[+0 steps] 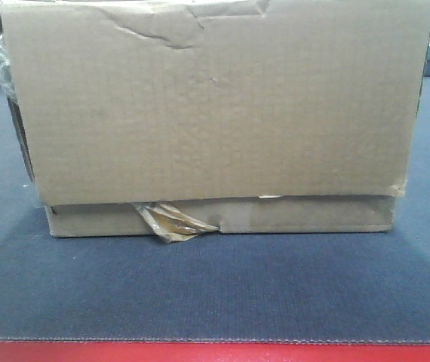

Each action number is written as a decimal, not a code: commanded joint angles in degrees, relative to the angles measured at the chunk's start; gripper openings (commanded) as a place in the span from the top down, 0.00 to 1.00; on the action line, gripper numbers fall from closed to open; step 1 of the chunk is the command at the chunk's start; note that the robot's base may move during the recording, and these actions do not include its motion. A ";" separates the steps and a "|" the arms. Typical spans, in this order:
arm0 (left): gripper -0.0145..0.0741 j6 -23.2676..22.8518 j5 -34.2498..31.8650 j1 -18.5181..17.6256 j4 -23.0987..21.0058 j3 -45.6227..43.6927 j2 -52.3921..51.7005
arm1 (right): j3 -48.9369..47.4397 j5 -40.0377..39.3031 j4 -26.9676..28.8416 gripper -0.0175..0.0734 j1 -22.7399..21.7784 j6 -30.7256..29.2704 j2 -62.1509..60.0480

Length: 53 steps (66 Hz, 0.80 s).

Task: Grab carton from right shelf to conveyor

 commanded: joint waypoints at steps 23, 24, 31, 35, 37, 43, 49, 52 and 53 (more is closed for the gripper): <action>0.84 -0.39 -0.89 -0.27 0.15 -0.16 -0.28 | 0.03 -0.87 0.18 0.88 -0.34 -0.60 -0.22; 0.84 -0.39 -0.89 -0.27 0.15 -0.16 -0.28 | 0.03 -0.87 0.18 0.88 -0.34 -0.60 -0.22; 0.84 -0.39 -0.89 -0.27 0.15 -0.16 -0.28 | 0.03 -0.87 0.18 0.88 -0.34 -0.60 -0.22; 0.84 -0.39 -0.89 -0.27 0.15 -0.16 -0.28 | 0.03 -0.87 0.18 0.88 -0.34 -0.60 -0.22; 0.84 -0.39 -0.89 -0.27 0.15 -0.16 -0.28 | 0.03 -0.87 0.18 0.88 -0.34 -0.60 -0.22; 0.84 -0.39 -0.89 -0.27 0.15 -0.16 -0.28 | 0.03 -0.87 0.18 0.88 -0.34 -0.60 -0.22; 0.84 -0.39 -0.89 -0.27 0.15 -0.16 -0.28 | 0.03 -0.87 0.18 0.88 -0.34 -0.60 -0.22; 0.84 -0.39 -0.89 -0.27 0.15 -0.16 -0.28 | 0.03 -0.87 0.18 0.88 -0.34 -0.60 -0.22; 0.84 -0.39 -0.89 -0.27 0.15 -0.16 -0.28 | 0.03 -0.87 0.18 0.88 -0.34 -0.60 -0.22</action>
